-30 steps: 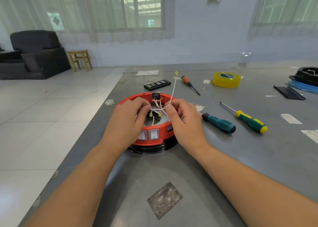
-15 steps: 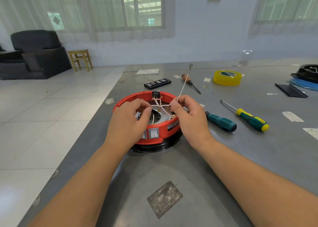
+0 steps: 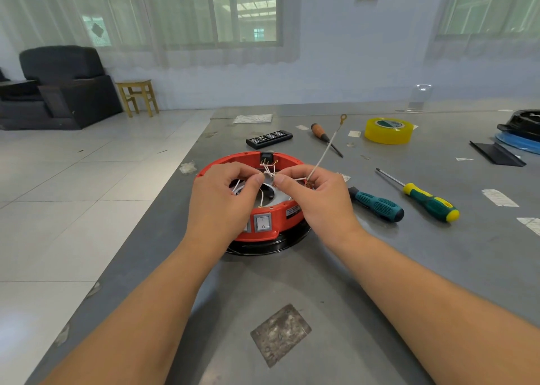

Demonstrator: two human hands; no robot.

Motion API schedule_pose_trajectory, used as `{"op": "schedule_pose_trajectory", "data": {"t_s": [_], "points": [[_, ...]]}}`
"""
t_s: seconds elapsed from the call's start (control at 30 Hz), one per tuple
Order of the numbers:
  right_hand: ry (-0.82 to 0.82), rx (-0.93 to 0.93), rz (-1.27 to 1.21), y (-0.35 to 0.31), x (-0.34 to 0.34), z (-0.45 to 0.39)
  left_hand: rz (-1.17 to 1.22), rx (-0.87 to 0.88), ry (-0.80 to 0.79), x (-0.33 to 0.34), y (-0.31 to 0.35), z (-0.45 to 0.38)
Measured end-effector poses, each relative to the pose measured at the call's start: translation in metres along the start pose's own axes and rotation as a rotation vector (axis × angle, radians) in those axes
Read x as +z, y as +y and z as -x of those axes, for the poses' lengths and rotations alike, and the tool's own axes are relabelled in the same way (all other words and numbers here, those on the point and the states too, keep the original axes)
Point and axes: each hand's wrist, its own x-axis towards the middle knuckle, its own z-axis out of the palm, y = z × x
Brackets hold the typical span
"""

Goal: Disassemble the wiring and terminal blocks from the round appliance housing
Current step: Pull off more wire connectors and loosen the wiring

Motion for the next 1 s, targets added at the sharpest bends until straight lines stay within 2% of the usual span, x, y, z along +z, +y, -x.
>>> {"op": "schedule_pose_trajectory", "data": {"t_s": [0.27,0.53,0.7,1.0], "points": [[0.034,0.031,-0.2,-0.002,0.012,0.003,0.134,-0.186,0.103,0.008,0.019,0.005],[0.063,0.054,-0.197,0.0,0.008,0.001,0.032,-0.188,0.163,0.012,0.024,0.009],[0.054,0.075,-0.165,0.002,-0.002,-0.003,0.124,-0.264,0.144,0.011,0.019,0.007],[0.052,0.068,-0.061,0.005,-0.008,-0.008,-0.128,-0.197,0.072,0.015,0.014,0.007]]}}
